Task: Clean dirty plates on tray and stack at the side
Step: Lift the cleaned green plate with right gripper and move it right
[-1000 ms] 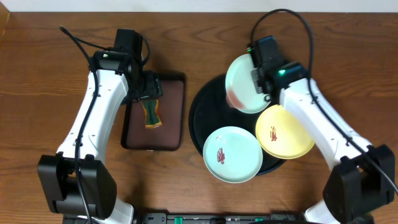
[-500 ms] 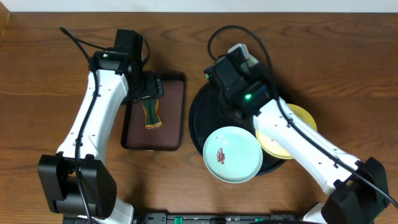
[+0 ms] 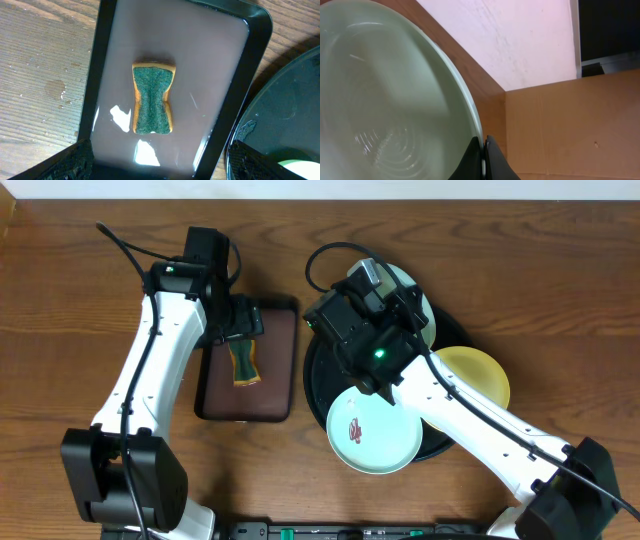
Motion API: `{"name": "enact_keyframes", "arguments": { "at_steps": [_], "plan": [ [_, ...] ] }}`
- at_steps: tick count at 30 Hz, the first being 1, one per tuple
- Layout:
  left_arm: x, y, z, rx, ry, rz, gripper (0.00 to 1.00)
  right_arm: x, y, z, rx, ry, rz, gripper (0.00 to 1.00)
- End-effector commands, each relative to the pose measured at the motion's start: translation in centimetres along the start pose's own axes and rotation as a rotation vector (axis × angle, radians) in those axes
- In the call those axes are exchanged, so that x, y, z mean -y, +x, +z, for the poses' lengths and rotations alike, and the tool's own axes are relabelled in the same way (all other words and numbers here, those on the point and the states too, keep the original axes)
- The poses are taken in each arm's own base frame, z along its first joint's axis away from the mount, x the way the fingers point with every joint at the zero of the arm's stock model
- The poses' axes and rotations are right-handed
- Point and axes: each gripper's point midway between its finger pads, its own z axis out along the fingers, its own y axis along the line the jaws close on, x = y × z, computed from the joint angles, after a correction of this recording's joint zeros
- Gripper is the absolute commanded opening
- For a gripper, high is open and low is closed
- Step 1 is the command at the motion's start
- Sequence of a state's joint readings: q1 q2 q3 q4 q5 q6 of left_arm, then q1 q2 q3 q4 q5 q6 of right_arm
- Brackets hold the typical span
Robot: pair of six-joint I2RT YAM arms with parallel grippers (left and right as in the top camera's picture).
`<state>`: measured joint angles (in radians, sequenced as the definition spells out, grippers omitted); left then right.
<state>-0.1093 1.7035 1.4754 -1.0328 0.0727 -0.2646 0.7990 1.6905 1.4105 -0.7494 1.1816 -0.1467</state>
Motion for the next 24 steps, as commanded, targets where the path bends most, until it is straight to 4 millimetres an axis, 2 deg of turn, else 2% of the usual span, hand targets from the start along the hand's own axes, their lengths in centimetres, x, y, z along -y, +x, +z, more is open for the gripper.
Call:
{"name": "enact_keyframes", "arguments": {
  "at_steps": [1,10,14,16,17,19,21,24],
  "plan": [
    [0.1,-0.5,-0.7,0.022,0.002,0.003,0.87,1.5,0.0,-0.6,0.008,0.046,0.011,0.01],
    [0.1,-0.5,-0.7,0.022,0.002,0.003,0.87,1.5,-0.2,-0.5,0.012,0.047,0.030,0.01],
    [0.1,-0.5,-0.7,0.022,0.002,0.003,0.88,0.7,-0.2,-0.1,0.013,-0.013,0.069,0.01],
    [0.1,-0.5,-0.7,0.022,0.002,0.003,0.88,-0.8,0.4,1.0,-0.013,-0.125,0.132,0.01],
    [0.1,-0.5,-0.7,0.022,0.002,0.003,0.87,-2.3,1.3,2.3,-0.066,-0.259,0.232,0.01],
    [0.1,-0.5,-0.7,0.022,0.002,0.002,0.87,-3.4,2.1,3.4,-0.122,-0.366,0.331,0.01],
    [0.1,-0.5,-0.7,0.022,0.002,0.003,0.88,-3.5,3.3,4.8,-0.207,-0.502,0.500,0.01],
    [0.1,-0.5,-0.7,0.022,0.002,0.003,0.88,-1.4,4.6,6.3,-0.270,-0.697,0.717,0.01]
  ]
}}
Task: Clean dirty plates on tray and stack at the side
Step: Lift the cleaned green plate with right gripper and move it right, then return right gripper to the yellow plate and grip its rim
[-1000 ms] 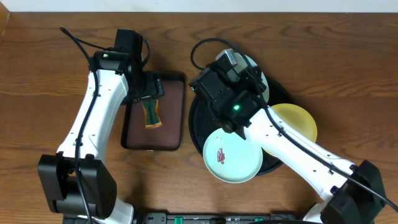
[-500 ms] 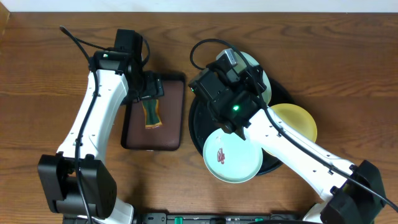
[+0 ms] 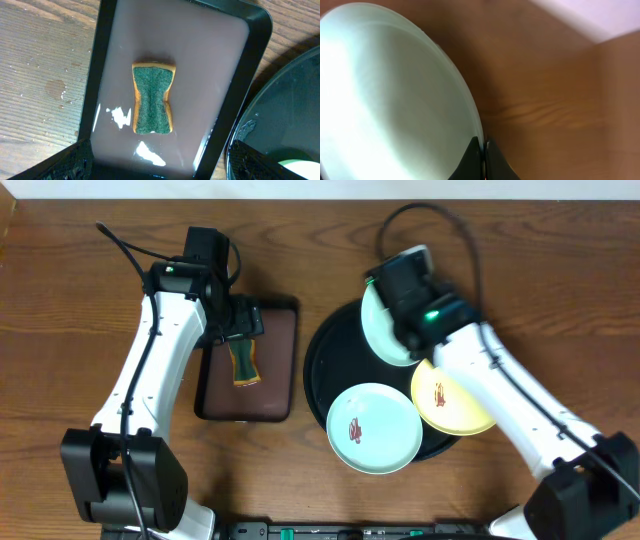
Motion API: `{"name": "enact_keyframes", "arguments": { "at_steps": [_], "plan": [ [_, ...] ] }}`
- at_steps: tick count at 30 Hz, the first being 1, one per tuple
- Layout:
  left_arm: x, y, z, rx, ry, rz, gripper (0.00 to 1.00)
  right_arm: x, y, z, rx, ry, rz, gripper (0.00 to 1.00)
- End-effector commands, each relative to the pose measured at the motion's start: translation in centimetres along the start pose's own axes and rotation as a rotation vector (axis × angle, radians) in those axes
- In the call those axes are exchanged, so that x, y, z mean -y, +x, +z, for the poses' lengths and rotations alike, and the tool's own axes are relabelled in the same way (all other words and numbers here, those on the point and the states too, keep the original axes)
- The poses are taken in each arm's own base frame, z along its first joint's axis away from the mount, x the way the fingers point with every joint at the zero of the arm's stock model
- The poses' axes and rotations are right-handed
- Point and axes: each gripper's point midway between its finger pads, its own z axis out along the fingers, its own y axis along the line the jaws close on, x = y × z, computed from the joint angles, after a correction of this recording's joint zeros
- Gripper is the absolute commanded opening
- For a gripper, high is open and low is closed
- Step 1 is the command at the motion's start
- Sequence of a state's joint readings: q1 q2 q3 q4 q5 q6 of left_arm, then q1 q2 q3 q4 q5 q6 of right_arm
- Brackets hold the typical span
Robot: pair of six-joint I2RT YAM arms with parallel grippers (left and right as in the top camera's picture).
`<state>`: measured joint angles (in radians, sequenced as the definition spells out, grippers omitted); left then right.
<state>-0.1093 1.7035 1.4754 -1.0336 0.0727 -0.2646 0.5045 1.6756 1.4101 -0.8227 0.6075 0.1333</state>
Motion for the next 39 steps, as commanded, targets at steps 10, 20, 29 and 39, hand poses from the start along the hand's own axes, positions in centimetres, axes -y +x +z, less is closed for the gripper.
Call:
{"name": "enact_keyframes", "arguments": {
  "at_steps": [10,20,29,39],
  "plan": [
    [0.1,-0.6,-0.7,0.023,0.003,0.003,0.88,17.9,7.5,4.8,-0.220,-0.372,0.876,0.01],
    [0.1,-0.6,-0.7,0.023,0.002,0.002,0.88,27.7,21.9,10.5,-0.499,-0.041,1.170,0.01],
    [0.1,-0.6,-0.7,0.023,0.003,0.002,0.88,29.0,24.2,10.4,-0.552,0.050,1.173,0.40],
    [0.1,-0.6,-0.7,0.023,0.002,0.003,0.88,20.5,14.2,5.7,-0.389,-0.420,0.986,0.45]
  ]
}}
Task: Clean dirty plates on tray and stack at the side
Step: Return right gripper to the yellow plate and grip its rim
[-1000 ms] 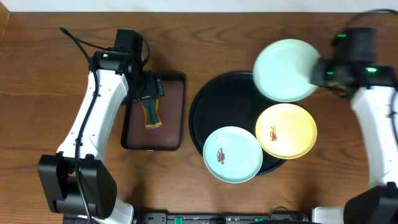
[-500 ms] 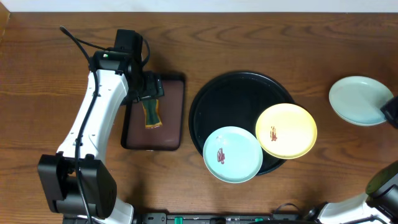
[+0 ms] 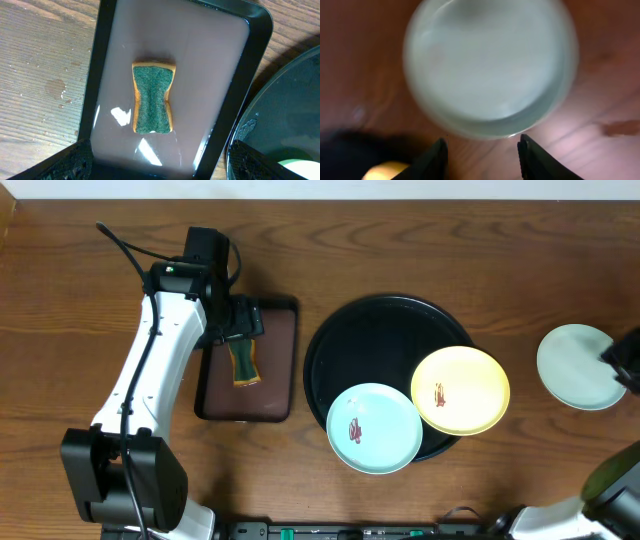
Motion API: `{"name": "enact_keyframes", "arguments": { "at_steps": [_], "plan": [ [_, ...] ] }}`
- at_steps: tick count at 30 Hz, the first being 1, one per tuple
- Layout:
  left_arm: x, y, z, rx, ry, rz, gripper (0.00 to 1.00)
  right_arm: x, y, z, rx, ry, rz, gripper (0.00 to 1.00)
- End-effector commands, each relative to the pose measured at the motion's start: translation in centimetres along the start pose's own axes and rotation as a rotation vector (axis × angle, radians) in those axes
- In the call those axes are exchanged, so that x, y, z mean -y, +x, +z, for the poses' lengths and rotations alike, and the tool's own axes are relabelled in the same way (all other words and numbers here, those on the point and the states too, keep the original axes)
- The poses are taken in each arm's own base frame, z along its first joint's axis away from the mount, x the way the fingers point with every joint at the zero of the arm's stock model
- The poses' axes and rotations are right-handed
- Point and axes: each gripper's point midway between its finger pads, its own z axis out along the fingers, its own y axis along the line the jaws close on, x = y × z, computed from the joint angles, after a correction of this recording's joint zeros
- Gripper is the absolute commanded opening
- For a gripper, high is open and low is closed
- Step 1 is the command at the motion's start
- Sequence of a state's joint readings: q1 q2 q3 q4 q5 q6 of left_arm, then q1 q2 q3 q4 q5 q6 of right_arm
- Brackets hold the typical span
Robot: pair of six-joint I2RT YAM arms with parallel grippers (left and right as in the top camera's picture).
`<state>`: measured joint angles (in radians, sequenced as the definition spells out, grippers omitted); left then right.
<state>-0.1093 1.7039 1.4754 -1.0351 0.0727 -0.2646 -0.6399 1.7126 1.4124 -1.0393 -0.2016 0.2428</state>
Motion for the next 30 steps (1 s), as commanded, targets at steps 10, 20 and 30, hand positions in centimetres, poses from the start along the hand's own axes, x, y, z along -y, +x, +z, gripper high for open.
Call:
{"name": "enact_keyframes", "arguments": {
  "at_steps": [10,20,30],
  "plan": [
    [0.1,-0.6,-0.7,0.024,0.003,0.003,0.88,-17.7,20.4,0.3,-0.285,-0.163,-0.913,0.47],
    [0.1,-0.6,-0.7,0.024,0.003,0.003,0.88,-16.0,28.0,5.3,-0.304,0.010,-1.097,0.39],
    [0.1,-0.6,-0.7,0.024,0.003,0.003,0.88,-10.4,14.6,3.4,-0.204,0.028,-0.613,0.44]
  ]
}}
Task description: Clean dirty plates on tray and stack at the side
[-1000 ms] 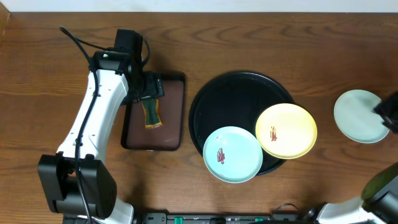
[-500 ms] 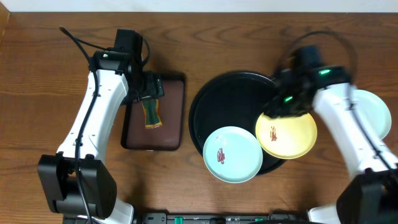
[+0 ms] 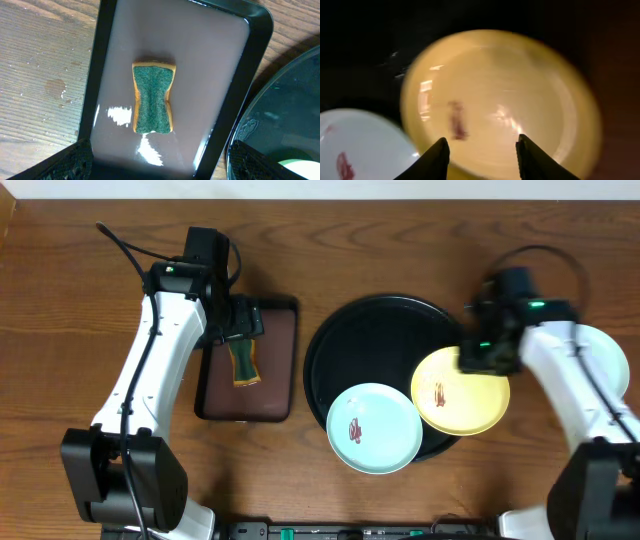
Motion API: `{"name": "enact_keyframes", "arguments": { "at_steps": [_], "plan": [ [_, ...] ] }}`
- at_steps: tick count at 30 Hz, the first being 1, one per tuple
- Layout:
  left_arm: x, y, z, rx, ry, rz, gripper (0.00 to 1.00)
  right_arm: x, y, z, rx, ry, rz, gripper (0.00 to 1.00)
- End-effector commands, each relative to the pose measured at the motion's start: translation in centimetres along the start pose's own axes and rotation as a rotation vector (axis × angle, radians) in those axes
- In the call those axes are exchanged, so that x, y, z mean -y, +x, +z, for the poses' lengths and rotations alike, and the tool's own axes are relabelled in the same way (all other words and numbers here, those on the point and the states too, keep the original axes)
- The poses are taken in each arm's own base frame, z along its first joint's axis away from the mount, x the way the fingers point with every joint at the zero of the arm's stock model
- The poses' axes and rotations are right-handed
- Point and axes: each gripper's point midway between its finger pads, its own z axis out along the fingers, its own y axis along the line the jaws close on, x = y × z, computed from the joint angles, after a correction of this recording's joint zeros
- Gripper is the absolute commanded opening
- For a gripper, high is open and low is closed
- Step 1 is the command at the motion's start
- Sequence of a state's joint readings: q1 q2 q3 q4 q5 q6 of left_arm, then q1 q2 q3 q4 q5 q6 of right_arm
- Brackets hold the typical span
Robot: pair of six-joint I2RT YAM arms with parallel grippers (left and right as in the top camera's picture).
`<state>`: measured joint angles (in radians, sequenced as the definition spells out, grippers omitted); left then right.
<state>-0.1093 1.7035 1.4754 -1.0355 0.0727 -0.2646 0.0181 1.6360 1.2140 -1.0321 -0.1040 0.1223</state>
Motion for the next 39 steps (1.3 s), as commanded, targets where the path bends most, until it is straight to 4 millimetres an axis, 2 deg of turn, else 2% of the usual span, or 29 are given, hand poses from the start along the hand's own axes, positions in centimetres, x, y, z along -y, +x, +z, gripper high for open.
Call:
{"name": "enact_keyframes", "arguments": {
  "at_steps": [1,3,6,7,9,11,12,13,15,19,20,24,27,30,33,36,39],
  "plan": [
    [0.1,-0.6,-0.7,0.024,0.003,0.003,0.88,4.4,0.8,-0.4,-0.010,-0.017,0.175,0.44],
    [0.1,-0.6,-0.7,0.024,0.003,0.003,0.88,5.5,2.0,0.4,-0.043,-0.025,0.208,0.44],
    [0.1,-0.6,-0.7,0.024,0.003,0.003,0.88,6.0,4.0,1.9,-0.096,-0.006,0.228,0.43],
    [0.1,-0.6,-0.7,0.024,0.003,0.003,0.88,6.9,5.1,2.9,-0.116,0.045,0.311,0.42],
    [0.1,-0.6,-0.7,0.024,0.003,0.003,0.88,7.3,5.4,3.3,-0.117,0.069,0.369,0.35],
    [0.1,-0.6,-0.7,0.024,0.003,0.003,0.88,7.1,4.7,3.4,-0.090,0.050,0.373,0.19],
    [0.1,-0.6,-0.7,0.024,0.003,0.003,0.88,7.0,4.5,3.4,-0.082,0.042,0.372,0.15],
    [0.1,-0.6,-0.7,0.024,0.003,0.003,0.88,6.7,4.3,3.4,-0.076,0.023,0.372,0.13],
    [0.1,-0.6,-0.7,0.024,0.003,0.003,0.88,6.6,4.3,3.4,-0.078,0.019,0.368,0.16],
    [0.1,-0.6,-0.7,0.024,0.003,0.003,0.88,4.9,2.9,3.4,-0.038,-0.090,0.362,0.01],
    [0.1,-0.6,-0.7,0.024,0.003,0.002,0.88,4.0,2.2,3.4,-0.017,-0.140,0.364,0.01],
    [0.1,-0.6,-0.7,0.024,0.003,0.002,0.88,3.2,-0.2,3.2,0.075,-0.182,0.365,0.01],
    [0.1,-0.6,-0.7,0.024,0.003,0.003,0.88,1.3,-3.0,2.8,0.188,-0.237,0.210,0.01],
    [0.1,-0.6,-0.7,0.024,0.003,0.003,0.88,-0.1,-3.6,3.2,0.212,-0.213,0.130,0.01],
    [0.1,-0.6,-0.7,0.024,0.003,0.002,0.88,-2.4,-4.1,4.4,0.223,-0.182,0.057,0.01],
    [0.1,-0.6,-0.7,0.024,0.003,0.002,0.88,-3.3,-4.5,6.5,0.227,-0.103,0.090,0.01],
    [0.1,-0.6,-0.7,0.024,0.003,0.003,0.88,-4.1,-3.8,8.1,0.183,-0.106,0.121,0.01]
  ]
}}
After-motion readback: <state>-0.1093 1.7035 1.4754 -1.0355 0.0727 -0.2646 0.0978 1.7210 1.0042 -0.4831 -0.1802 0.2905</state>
